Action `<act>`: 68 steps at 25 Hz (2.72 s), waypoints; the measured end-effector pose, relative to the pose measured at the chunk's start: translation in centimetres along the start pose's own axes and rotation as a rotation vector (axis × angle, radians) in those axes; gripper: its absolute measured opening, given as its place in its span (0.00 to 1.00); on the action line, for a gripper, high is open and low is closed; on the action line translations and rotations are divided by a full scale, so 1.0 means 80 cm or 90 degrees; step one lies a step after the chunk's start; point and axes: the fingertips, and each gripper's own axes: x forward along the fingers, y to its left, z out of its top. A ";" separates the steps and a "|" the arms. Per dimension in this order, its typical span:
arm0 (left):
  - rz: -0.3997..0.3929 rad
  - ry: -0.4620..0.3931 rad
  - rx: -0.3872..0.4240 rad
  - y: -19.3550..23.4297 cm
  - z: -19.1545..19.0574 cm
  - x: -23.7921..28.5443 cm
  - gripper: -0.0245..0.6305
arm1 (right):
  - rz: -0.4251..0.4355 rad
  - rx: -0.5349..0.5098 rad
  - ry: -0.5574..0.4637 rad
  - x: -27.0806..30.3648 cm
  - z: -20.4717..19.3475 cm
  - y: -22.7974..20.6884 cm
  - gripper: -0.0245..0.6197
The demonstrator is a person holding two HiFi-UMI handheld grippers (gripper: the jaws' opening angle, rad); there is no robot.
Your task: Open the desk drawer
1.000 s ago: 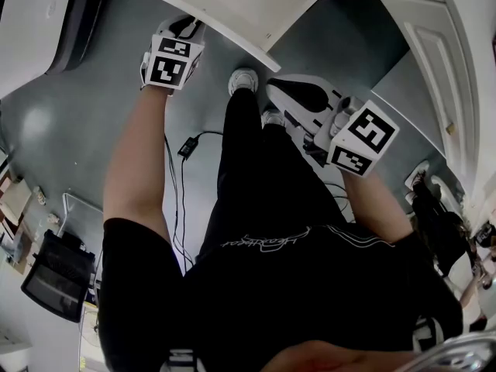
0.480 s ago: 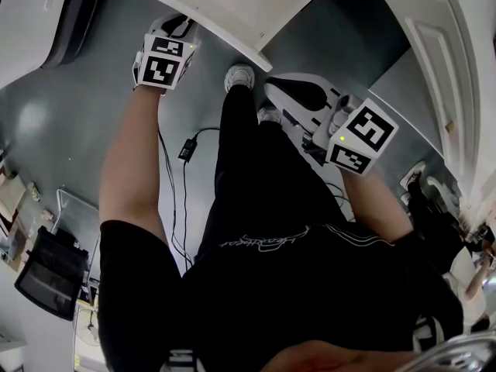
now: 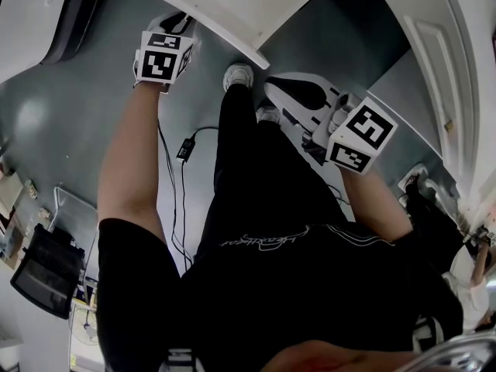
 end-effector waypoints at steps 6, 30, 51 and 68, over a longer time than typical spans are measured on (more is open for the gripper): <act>0.013 -0.003 -0.021 -0.004 -0.002 -0.012 0.17 | -0.002 -0.003 -0.005 -0.014 0.008 0.007 0.05; -0.181 -0.361 -0.140 -0.304 0.265 -0.513 0.30 | -0.001 -0.211 -0.091 -0.241 0.190 0.236 0.05; -0.197 -0.521 -0.006 -0.429 0.375 -0.698 0.04 | 0.000 -0.337 -0.253 -0.374 0.257 0.391 0.05; -0.196 -0.518 -0.029 -0.450 0.369 -0.696 0.04 | -0.001 -0.329 -0.265 -0.390 0.244 0.387 0.05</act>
